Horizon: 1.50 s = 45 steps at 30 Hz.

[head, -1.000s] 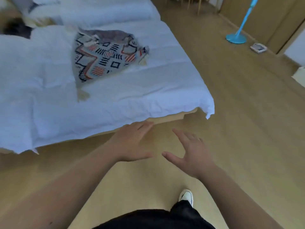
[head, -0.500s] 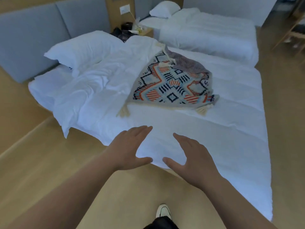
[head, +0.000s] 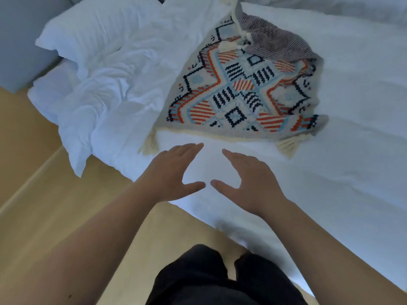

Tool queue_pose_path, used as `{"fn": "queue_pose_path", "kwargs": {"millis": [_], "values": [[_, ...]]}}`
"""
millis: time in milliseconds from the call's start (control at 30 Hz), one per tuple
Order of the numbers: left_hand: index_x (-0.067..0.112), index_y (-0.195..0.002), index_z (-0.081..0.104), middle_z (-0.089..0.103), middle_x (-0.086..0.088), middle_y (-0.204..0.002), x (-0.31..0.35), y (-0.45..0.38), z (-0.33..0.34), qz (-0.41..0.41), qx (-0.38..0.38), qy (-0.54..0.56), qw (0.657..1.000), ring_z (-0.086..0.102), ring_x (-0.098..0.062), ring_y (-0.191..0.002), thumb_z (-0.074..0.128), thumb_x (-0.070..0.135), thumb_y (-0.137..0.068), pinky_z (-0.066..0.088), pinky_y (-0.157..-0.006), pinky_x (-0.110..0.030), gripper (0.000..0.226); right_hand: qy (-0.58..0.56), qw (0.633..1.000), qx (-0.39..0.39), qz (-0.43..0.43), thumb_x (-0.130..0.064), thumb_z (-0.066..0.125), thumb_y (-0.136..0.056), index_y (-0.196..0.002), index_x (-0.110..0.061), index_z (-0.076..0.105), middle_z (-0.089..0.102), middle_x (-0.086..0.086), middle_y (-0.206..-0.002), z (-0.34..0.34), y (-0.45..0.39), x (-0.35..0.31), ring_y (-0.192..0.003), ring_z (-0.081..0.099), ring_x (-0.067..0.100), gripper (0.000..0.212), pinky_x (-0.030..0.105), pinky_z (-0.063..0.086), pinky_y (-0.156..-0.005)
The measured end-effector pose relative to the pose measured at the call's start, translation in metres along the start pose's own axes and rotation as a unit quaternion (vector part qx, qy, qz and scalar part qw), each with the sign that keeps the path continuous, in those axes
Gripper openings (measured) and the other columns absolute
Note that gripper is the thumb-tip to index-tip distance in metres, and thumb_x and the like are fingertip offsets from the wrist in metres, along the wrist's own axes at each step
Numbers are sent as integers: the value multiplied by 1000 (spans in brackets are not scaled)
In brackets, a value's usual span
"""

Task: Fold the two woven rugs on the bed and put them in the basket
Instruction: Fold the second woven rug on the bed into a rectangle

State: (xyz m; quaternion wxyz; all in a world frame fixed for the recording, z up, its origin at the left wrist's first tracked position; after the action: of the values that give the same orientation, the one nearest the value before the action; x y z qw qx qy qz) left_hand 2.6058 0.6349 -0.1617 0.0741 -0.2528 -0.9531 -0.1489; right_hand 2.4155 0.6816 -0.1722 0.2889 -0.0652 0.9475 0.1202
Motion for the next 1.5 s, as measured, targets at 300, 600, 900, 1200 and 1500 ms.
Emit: {"fn": "queue_pose_path", "kwargs": {"millis": [300, 600, 900, 1200, 1500], "values": [[34, -158, 7, 24, 9, -163, -140, -93, 21, -71, -58, 33, 995, 25, -16, -148, 53, 65, -88, 27, -118, -39, 89, 13, 998, -62, -28, -65, 47, -93, -156, -33, 24, 37, -12, -155, 42, -163, -15, -139, 35, 13, 74, 29, 22, -112], [26, -150, 39, 50, 1, -148, -316, -221, 94, 23, -61, 12, 998, 48, -23, -134, 64, 45, -91, 45, -99, -41, 67, 5, 994, -105, 2, -54, 55, -91, -143, -19, 51, 65, -1, -131, 182, -355, -39, -115, 62, 23, 63, 46, 51, -95], [15, -103, 77, 75, -2, -106, -354, -255, 144, 95, 78, 29, 992, 67, -27, -102, 70, 17, -85, 51, -76, -36, 19, 74, 996, 47, 9, -26, 58, -87, -105, -18, 73, 71, -2, -97, 240, -418, -4, -81, 59, 26, 25, 35, 42, -70], [17, -104, 76, 77, 4, -93, -378, -149, 120, 171, -162, 50, 970, 72, -17, -89, 83, 2, -68, 55, -72, -35, 40, -162, 962, -215, 37, -25, 46, -100, -106, -20, 69, 56, -7, -85, 276, -352, -84, -80, 58, 17, 24, 28, 27, -58], [21, -106, 72, 74, 6, -95, -372, -125, 115, 94, -142, 74, 983, 69, -20, -86, 44, 28, -94, 52, -72, -34, 31, -172, 972, -156, 23, -34, 48, -100, -97, -20, 71, 62, -5, -79, 287, -341, -95, -72, 57, 17, 27, 34, 41, -57]]}}
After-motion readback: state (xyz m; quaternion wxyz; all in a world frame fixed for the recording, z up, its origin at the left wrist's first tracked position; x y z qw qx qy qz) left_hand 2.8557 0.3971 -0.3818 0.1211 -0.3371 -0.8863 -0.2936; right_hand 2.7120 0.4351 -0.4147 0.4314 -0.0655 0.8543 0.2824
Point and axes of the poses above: each hand's wrist, its own y-axis away from the middle knuckle, its own z-axis out of the palm, x = y × z, the point moved 4 cm from there along -y, towards the middle knuckle
